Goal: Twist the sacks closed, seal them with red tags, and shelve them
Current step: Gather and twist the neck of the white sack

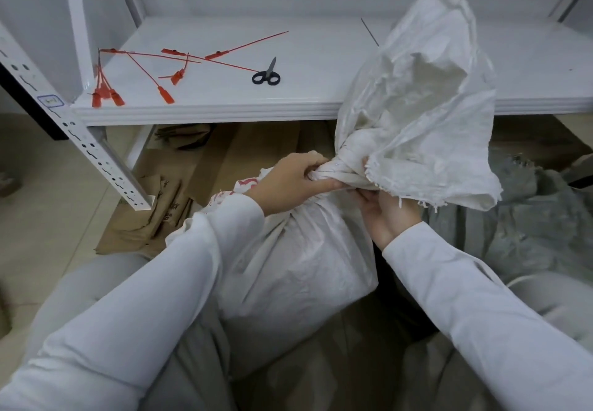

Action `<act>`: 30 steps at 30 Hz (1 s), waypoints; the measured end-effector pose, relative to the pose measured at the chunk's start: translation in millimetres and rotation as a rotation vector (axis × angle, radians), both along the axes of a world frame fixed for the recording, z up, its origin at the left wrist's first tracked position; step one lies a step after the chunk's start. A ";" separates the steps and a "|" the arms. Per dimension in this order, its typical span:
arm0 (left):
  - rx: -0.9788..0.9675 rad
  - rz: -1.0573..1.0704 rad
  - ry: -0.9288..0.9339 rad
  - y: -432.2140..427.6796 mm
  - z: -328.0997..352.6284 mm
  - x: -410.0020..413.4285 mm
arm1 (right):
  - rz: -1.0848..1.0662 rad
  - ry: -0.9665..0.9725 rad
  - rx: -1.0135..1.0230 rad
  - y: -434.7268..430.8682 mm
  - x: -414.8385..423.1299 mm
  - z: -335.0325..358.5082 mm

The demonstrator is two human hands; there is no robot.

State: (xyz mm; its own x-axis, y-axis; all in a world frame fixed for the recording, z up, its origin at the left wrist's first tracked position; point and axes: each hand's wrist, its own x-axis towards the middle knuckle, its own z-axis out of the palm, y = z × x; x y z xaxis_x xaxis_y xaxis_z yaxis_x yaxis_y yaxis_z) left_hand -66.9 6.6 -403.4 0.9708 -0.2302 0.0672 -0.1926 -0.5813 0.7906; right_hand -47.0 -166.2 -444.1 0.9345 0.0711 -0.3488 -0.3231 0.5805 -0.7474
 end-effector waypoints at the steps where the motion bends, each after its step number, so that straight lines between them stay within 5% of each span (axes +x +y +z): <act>1: -0.018 -0.012 0.026 1.2 0.7 -0.1 | -0.001 0.013 0.044 -2.0 3.8 -4.4; 9: -0.274 -0.072 0.273 18.1 23.2 4.7 | 0.048 -0.214 0.050 -10.6 4.4 19.0; 13: -0.005 -0.159 0.146 21.6 21.7 0.8 | 0.015 -0.233 0.147 -16.1 15.9 13.1; 30: 0.224 0.004 0.022 15.1 5.1 -4.9 | -0.060 -0.065 0.147 -12.5 24.5 3.4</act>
State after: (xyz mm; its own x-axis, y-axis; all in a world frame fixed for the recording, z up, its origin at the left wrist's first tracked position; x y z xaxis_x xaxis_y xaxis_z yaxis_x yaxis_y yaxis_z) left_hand -71.8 21.7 -398.3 0.9725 -0.2327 -0.0061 -0.1738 -0.7434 0.6459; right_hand -22.5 -178.7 -440.8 0.9589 0.0603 -0.2774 -0.2384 0.7016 -0.6715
